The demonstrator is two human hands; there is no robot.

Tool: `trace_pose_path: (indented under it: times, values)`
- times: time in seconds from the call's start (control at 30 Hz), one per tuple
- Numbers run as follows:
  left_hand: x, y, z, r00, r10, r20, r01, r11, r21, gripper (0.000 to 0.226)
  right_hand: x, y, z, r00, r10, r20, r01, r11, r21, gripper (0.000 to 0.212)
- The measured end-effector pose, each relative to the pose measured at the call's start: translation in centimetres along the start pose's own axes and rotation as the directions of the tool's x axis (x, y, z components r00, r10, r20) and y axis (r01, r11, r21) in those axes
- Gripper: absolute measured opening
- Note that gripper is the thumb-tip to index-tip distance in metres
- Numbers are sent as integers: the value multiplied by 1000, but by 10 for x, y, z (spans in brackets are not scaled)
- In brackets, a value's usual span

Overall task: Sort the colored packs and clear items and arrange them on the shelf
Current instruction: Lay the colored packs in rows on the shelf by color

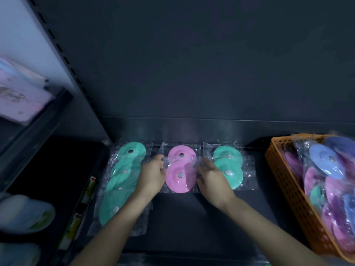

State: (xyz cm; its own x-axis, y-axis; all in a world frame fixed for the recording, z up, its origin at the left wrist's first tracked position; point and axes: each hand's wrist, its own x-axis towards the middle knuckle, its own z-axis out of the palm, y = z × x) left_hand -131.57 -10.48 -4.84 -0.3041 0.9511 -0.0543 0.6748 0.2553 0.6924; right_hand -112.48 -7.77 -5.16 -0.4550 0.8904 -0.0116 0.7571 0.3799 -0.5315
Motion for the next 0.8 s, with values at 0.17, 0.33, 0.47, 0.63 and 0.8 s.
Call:
trace_pose_path:
  times: [0.17, 0.33, 0.47, 0.63, 0.8]
  values:
    - [-13, -11, -9, 989, 146, -19, -141, 976, 168, 46, -7, -3, 18, 995, 14, 97, -11, 1000, -28, 51]
    - [-33, -39, -20, 988, 135, -76, -100, 932, 349, 44, -12, -4, 27, 995, -70, 68, 81, 982, -172, 46]
    - [-40, -53, -22, 996, 84, -38, -62, 911, 409, 43, -11, -7, 29, 997, -63, 50, 72, 977, -203, 45]
    - [-45, -41, -20, 989, 136, -62, -105, 926, 362, 42, -15, -11, 18, 995, -74, 70, 85, 982, -167, 44]
    - [-49, -13, -10, 977, 213, 5, -207, 943, 261, 37, -36, -2, -9, 1000, -19, 14, 20, 996, -90, 47]
